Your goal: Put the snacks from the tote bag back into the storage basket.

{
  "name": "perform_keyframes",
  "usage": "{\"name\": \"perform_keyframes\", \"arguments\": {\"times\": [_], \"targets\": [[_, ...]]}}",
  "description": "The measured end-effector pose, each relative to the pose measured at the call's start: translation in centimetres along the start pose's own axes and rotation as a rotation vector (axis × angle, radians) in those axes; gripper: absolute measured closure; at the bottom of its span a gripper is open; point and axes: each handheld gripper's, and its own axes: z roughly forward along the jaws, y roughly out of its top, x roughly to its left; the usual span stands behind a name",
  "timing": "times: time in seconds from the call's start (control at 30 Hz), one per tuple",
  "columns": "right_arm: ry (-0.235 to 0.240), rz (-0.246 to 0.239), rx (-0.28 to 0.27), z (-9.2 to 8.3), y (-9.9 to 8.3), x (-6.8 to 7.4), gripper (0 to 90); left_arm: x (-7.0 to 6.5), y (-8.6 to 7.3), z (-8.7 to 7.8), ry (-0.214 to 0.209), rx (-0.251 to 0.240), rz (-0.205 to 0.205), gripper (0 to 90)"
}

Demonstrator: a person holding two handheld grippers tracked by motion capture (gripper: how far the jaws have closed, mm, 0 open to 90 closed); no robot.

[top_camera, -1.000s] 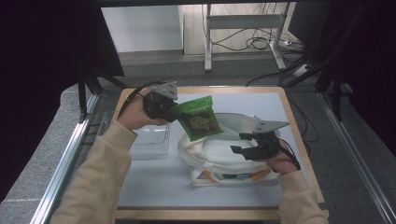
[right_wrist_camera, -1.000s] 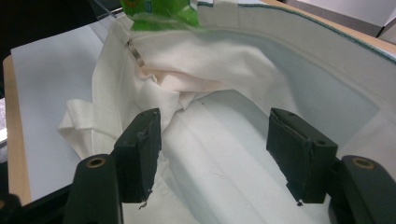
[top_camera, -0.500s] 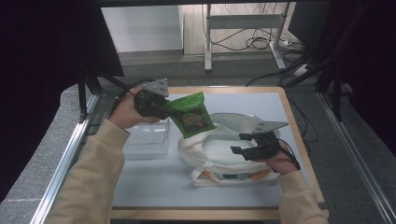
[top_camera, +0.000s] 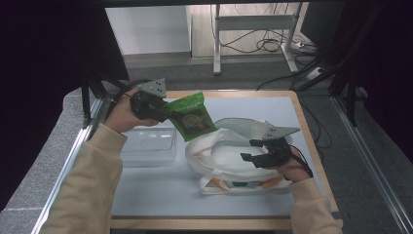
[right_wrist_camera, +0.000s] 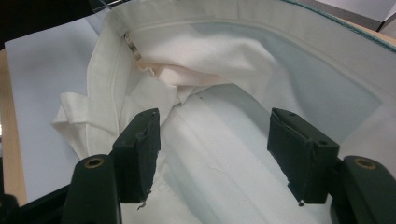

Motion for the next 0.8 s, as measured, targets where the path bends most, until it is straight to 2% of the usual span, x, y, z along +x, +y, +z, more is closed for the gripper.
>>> {"name": "perform_keyframes", "arguments": {"times": [0.8], "targets": [[0.001, 0.000, 0.010, 0.3, -0.1, 0.0, 34.1, 1.6, -2.6, -2.5, 0.054, 0.009, -0.062, 75.9]]}}
